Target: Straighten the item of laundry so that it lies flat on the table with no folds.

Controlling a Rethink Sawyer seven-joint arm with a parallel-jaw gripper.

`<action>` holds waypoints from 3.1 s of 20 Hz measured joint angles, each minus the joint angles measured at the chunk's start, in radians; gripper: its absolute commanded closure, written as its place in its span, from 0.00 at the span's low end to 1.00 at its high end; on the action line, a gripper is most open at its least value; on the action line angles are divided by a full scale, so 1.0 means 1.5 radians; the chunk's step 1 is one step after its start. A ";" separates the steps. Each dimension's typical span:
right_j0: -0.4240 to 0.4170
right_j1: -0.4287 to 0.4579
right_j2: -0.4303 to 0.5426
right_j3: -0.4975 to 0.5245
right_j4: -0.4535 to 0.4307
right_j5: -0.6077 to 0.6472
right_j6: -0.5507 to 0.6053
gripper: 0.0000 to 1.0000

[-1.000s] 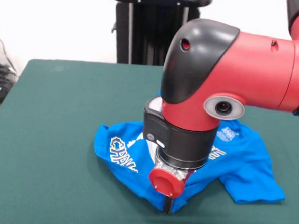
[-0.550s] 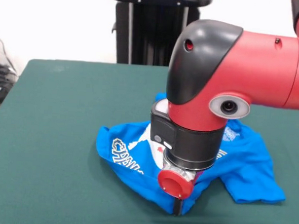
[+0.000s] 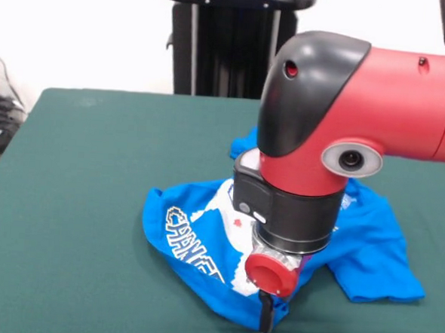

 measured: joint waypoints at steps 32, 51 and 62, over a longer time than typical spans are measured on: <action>0.007 -0.048 0.003 0.000 0.069 -0.028 0.000 0.00; 0.024 -0.040 -0.001 0.001 0.022 -0.126 0.000 0.00; 0.034 -0.012 -0.029 0.002 -0.045 -0.130 0.000 0.00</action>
